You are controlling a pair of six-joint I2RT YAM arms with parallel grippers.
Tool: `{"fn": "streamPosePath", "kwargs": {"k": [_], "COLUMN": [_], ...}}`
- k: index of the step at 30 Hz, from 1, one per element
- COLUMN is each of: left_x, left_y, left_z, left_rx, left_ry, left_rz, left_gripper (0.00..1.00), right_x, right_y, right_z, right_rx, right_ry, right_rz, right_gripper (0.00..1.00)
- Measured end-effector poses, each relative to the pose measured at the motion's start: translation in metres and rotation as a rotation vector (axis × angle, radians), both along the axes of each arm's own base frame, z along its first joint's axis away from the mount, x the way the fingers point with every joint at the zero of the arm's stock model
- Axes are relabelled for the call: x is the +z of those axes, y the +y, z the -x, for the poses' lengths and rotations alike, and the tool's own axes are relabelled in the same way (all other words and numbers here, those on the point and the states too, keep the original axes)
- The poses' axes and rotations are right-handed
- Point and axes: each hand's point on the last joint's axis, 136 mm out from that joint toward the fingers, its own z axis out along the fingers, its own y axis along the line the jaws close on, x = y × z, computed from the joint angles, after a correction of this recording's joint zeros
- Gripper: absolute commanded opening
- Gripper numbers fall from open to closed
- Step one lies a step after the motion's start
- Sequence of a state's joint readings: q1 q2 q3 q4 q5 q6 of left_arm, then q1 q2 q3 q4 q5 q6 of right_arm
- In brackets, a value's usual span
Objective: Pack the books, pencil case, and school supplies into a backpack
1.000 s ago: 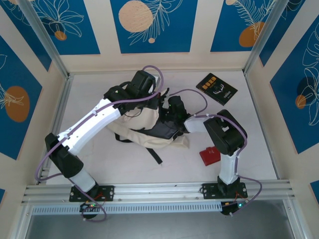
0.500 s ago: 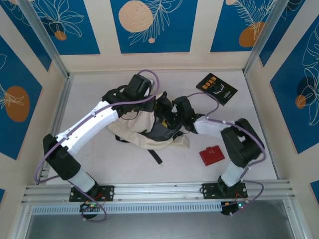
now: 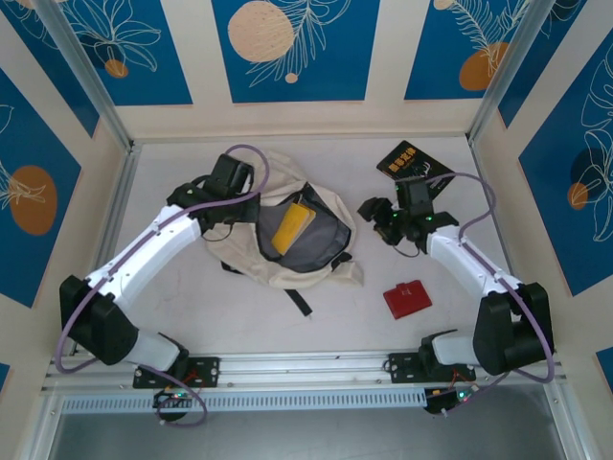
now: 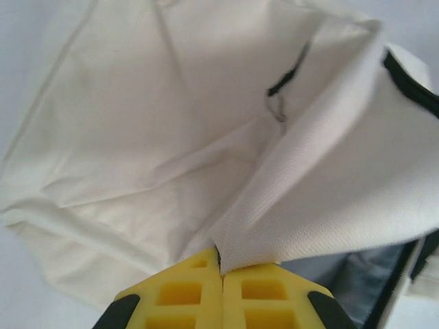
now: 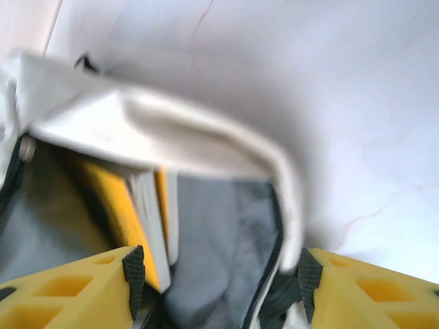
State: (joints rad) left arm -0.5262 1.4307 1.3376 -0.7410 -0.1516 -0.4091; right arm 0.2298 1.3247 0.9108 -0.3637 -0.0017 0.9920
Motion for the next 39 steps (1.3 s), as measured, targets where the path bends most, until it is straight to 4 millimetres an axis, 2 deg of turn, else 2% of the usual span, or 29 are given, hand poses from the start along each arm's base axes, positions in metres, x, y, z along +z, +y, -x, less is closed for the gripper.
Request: {"fn": "streamPosePath", "kwargs": {"k": [2,7,8,11,13,15,20,24,27,31,39], "left_x": [0.001,0.002,0.002,0.002,0.003,0.008,0.023,0.025,0.024,0.023,0.023], "left_y": [0.011,0.015,0.014,0.004,-0.003,-0.010,-0.018,-0.018,-0.019,-0.019,-0.019], "left_z": [0.000,0.000,0.000,0.004,0.007,0.012,0.018,0.019,0.020,0.020,0.020], "left_rx": [0.026,0.016,0.009,-0.039,-0.067,-0.080,-0.096,-0.085,-0.075,-0.068,-0.062], "left_ry": [-0.007,-0.014,-0.011,0.009,0.021,0.031,0.015,0.017,0.024,0.028,0.030], "left_rz": [-0.007,-0.023,-0.018,0.026,0.064,0.114,0.195,0.213,0.221,0.229,0.233], "left_gripper": [0.00,0.00,0.11,0.58,0.75,0.84,0.91,0.92,0.93,0.93,0.94], "right_x": [0.004,0.001,-0.003,-0.016,-0.024,-0.031,-0.044,-0.053,-0.062,-0.077,-0.099], "right_y": [-0.022,-0.070,-0.082,-0.113,-0.131,-0.148,-0.182,-0.202,-0.212,-0.224,-0.229], "right_z": [-0.012,-0.054,-0.064,-0.085,-0.097,-0.110,-0.135,-0.152,-0.161,-0.165,-0.157], "right_rx": [-0.042,-0.126,-0.145,-0.192,-0.219,-0.238,-0.267,-0.284,-0.285,-0.299,-0.297], "right_ry": [0.008,0.050,0.063,0.106,0.134,0.153,0.179,0.197,0.218,0.269,0.347], "right_rz": [0.027,0.101,0.120,0.156,0.177,0.191,0.230,0.248,0.261,0.276,0.269], "right_gripper": [0.63,0.63,0.63,0.62,0.62,0.61,0.60,0.56,0.49,0.48,0.44]}}
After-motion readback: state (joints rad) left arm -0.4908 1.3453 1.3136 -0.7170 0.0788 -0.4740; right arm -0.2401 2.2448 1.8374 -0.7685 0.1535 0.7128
